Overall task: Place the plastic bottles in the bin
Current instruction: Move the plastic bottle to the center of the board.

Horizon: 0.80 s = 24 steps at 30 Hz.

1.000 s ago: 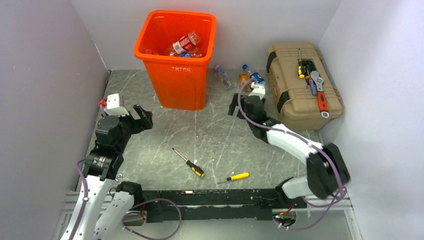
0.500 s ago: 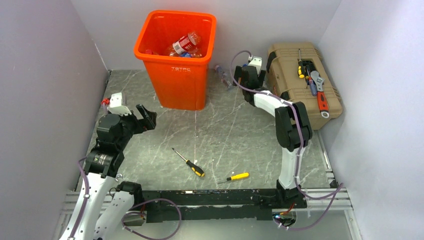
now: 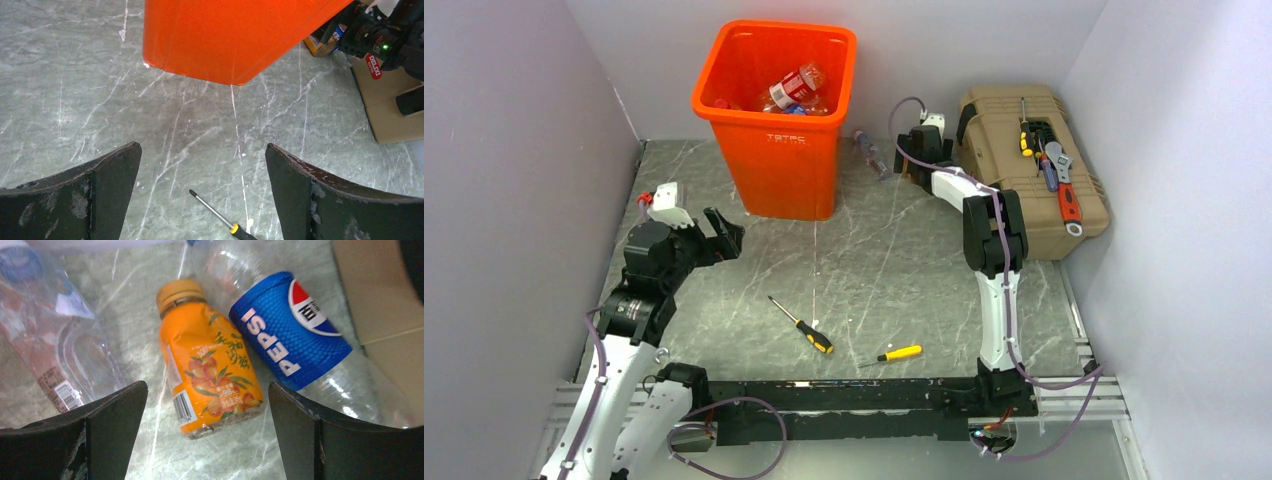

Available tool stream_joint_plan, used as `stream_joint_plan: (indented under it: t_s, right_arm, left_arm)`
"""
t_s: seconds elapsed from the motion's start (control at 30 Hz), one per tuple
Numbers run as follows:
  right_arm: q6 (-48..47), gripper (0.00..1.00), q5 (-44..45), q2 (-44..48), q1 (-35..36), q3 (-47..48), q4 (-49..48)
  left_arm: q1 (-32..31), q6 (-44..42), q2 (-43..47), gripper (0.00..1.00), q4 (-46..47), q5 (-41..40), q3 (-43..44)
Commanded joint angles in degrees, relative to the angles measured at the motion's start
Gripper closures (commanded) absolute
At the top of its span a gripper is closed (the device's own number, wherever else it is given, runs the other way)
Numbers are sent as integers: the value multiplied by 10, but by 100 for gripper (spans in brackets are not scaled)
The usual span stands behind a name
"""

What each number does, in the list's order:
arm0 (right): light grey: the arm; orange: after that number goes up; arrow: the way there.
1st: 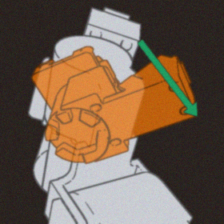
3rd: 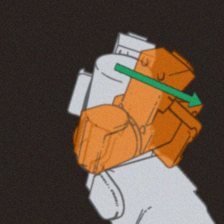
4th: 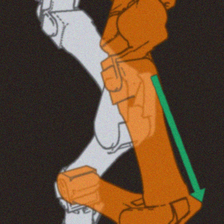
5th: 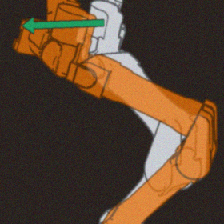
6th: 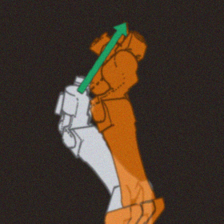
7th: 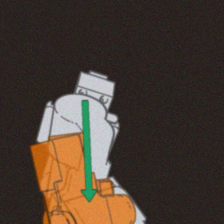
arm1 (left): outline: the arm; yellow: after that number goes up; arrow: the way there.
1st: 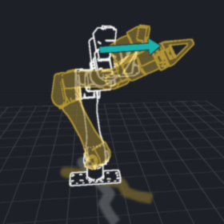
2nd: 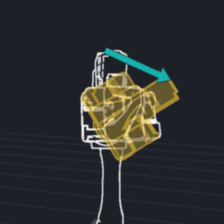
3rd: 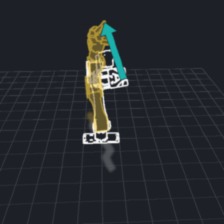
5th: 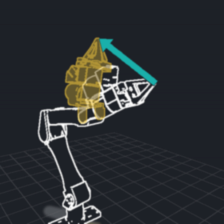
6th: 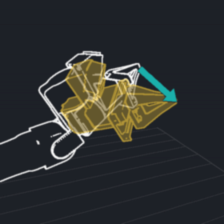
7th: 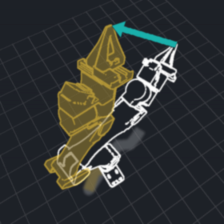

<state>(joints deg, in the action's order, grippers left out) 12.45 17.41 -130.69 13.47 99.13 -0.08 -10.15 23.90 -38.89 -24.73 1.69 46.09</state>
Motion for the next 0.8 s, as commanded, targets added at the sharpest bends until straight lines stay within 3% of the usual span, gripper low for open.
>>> stream_joint_plan:
  t_s: [0.0, 0.17, 0.77]
  right_arm:
    - [9, 6, -27, -8, 0, 24, 22]
    - [13, 12, -29, -18, 0, 28, 38]
    - [27, 15, -42, -70, -13, 93, 83]
  left_arm:
    - [2, 11, -4, 1, 17, 20, 4]
    - [2, 11, -4, 1, 18, 23, 3]
    - [2, 11, -6, 1, 18, 26, 2]
